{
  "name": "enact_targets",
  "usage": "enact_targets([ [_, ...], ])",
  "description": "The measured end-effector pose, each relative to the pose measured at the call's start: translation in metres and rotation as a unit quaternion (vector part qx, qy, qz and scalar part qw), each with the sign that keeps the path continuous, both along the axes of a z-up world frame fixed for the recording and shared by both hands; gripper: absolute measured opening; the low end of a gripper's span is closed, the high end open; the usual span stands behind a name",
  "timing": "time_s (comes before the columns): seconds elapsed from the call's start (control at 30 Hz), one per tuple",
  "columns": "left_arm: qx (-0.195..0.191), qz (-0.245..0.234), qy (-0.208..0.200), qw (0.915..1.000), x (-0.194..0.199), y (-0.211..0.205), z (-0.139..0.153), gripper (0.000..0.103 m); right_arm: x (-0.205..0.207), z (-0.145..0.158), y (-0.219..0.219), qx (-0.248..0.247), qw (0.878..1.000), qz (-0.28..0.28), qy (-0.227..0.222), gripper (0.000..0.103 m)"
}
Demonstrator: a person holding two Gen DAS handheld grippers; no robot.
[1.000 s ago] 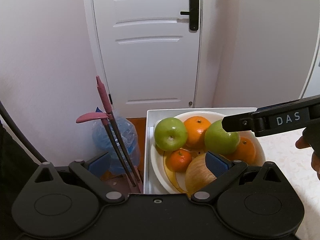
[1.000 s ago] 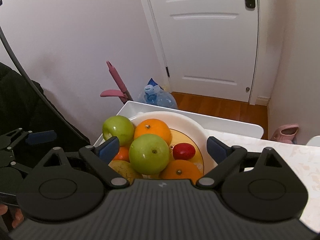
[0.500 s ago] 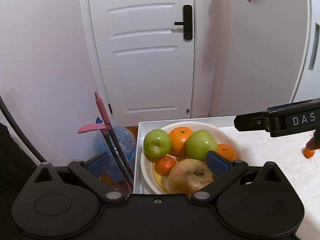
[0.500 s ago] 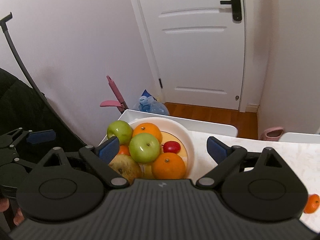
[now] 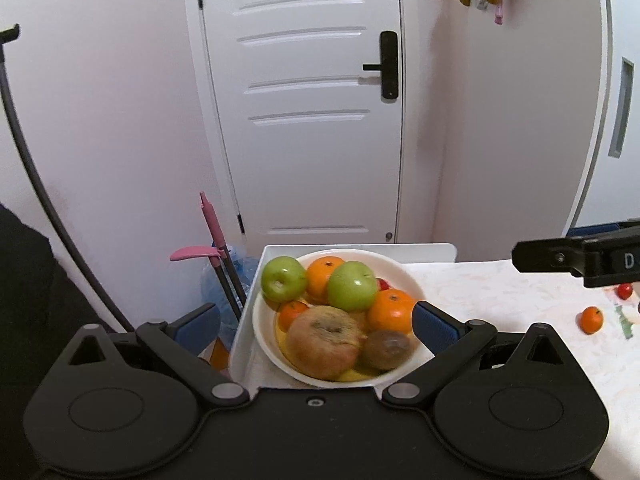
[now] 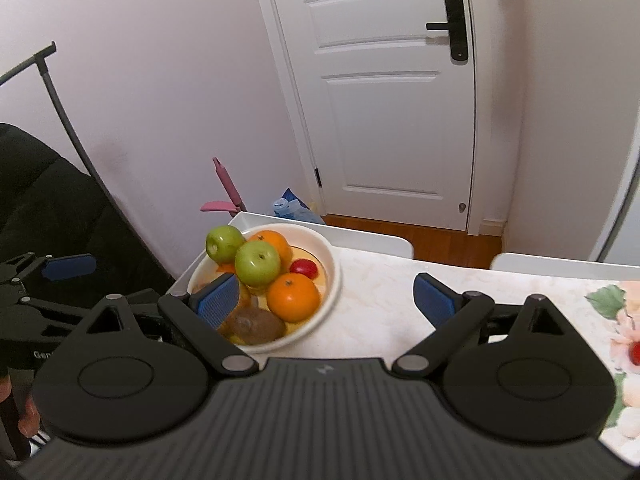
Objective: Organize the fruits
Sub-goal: 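Move both open tools to the mandarin and cherry tomato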
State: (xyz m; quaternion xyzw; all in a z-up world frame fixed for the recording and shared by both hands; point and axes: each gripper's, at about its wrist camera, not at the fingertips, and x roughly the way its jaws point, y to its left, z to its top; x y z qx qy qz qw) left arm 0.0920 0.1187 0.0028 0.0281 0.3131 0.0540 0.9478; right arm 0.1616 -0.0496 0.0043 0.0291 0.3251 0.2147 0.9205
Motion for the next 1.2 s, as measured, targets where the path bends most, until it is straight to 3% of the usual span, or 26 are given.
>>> enact_targets([
  [0.3, 0.005, 0.015, -0.004, 0.9999, -0.021, -0.064, -0.001, 0.103, -0.025, -0.004, -0.072, -0.009, 1.000, -0.011, -0.004, 0.103],
  [0.6, 0.004, 0.001, -0.006, 1.0000, -0.023, -0.130, -0.014, 0.103, -0.035, -0.019, -0.148, -0.024, 0.998, -0.049, -0.003, 0.103],
  [0.97, -0.004, -0.088, -0.006, 0.9961, 0.009, -0.218, -0.045, 0.103, -0.032, -0.044, -0.234, -0.021, 0.991, -0.130, 0.002, 0.103],
  [1.2, -0.011, -0.156, 0.012, 0.9877, 0.042, -0.258, -0.080, 0.103, -0.018, -0.068, -0.262, -0.004, 0.977, -0.210, 0.028, 0.103],
])
